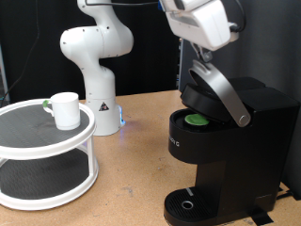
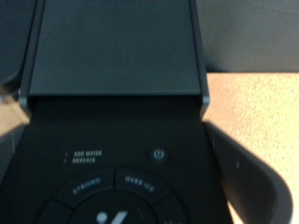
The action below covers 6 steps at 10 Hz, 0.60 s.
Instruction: Make a cup of coffee with the keurig machine
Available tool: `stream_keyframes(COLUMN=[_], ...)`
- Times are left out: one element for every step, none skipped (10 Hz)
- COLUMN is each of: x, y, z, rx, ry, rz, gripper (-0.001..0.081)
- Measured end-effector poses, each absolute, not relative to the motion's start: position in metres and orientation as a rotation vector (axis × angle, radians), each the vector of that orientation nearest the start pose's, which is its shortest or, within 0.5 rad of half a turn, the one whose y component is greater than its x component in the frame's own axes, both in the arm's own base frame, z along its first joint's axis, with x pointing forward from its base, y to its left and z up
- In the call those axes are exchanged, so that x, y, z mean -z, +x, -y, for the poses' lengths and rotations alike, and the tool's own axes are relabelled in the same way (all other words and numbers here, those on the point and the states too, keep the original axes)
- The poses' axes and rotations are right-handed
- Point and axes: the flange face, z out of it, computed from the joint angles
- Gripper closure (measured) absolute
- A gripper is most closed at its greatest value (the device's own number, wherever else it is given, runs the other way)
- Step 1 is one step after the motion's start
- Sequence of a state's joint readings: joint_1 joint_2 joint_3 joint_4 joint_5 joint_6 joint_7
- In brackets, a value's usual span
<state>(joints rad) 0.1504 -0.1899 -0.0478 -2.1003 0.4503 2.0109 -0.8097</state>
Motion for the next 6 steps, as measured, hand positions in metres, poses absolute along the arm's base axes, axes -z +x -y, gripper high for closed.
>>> stream_keyframes(x=[-0.511,-0.505,-0.499,-0.491,-0.483,-0.474], y=[0.506,0.505,0.505,0.505,0.505,0.505], z=[-0.068,-0.061,-0.054,-0.048,-0.042,-0.037], rx=[0.327,0.318,0.308,0.293,0.282,0.271], ry=[-2.575,-2.579,-2.583,-2.592,-2.6,-2.609], rz=[0.998,1.002,1.003,1.006,1.01,1.015], gripper=[0.08,0.08,0.08,0.08,0.08,0.08])
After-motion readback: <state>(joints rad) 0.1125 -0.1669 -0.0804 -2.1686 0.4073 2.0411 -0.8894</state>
